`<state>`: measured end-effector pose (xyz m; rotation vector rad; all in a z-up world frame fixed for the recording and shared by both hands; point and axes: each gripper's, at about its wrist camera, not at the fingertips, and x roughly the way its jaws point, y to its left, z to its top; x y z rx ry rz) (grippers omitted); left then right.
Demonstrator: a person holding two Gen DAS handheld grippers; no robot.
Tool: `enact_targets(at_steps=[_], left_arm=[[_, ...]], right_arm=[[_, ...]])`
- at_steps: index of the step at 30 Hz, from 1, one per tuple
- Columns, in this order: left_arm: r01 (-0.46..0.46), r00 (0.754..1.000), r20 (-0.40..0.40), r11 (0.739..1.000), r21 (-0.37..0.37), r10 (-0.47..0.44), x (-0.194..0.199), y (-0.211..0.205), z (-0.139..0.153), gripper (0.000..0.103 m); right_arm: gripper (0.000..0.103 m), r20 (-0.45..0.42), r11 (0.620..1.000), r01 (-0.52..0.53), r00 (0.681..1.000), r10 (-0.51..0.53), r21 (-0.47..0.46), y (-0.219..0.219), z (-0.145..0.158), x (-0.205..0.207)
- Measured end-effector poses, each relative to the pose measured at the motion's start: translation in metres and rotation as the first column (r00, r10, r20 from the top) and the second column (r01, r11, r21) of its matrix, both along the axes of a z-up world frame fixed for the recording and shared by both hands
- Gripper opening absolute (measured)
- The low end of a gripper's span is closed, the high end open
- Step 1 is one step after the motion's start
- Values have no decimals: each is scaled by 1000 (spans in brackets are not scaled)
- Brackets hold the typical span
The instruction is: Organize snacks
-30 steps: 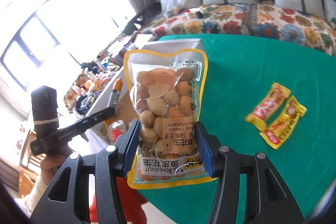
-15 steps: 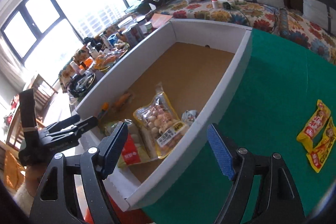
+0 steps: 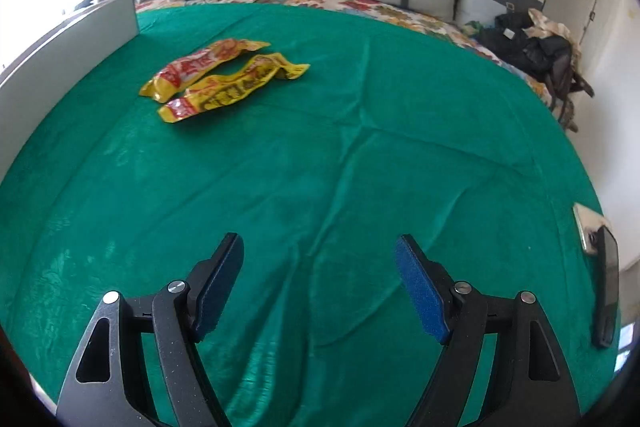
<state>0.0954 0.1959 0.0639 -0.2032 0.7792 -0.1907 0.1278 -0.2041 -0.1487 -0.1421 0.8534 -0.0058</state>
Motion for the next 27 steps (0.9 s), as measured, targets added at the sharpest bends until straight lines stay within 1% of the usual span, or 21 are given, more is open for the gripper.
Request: enact_targets(at_steps=[3,4,5,7,8,10,15,17,20,23,24,25,26,27], left_arm=[[111,992,-61,994,7,-111,22,-51,-15,98],[145,987,-77,989,14,-144,29,-66,-21,98],[174,981,-94,984,27,-171,38,-80,-27,98],[222,969,-126,973,62,-213,56,-105,-39,98],[241,964,-137,967,78,-229,67,-116,-44,98],[259,958,-156,960,109,-241,93,-132,-54,98],[252,955,-204,951,178,-214,165,-165,-79,98],[262,948,-234,946,193,-215,192,-179,-94,98],[277,937,-280,931,237,-208,228,-196,-117,98],[298,928,-312,909,292,-205,248,-209,-141,96],[311,924,-319,899,309,-211,250,-212,-147,84],[324,920,-329,887,328,-214,251,-215,-152,49],[338,910,-346,890,307,-227,250,-215,-156,41],[317,919,-328,903,289,-217,247,-211,-154,38]], right_arm=[[81,-4,997,60,998,-60,39,-23,-8,-1],[81,3,995,67,998,-68,73,-29,-10,-1],[81,-2,992,77,997,-77,104,-32,-9,-2],[82,-8,988,92,996,-91,124,-34,-8,-1],[84,-11,988,89,996,-88,123,-32,-9,2],[86,-14,990,84,996,-83,111,-28,-8,3],[87,-12,989,85,996,-84,119,-32,-12,-3],[87,-12,989,85,996,-84,119,-32,-12,-3],[87,-12,989,84,996,-83,120,-32,-11,-3],[88,-12,989,84,996,-83,119,-32,-11,-3],[88,-12,989,84,996,-83,120,-32,-11,-3],[88,-12,989,83,997,-82,121,-32,-12,-4],[88,-12,989,82,997,-82,122,-32,-12,-4],[88,-12,989,81,997,-80,123,-32,-13,-4]])
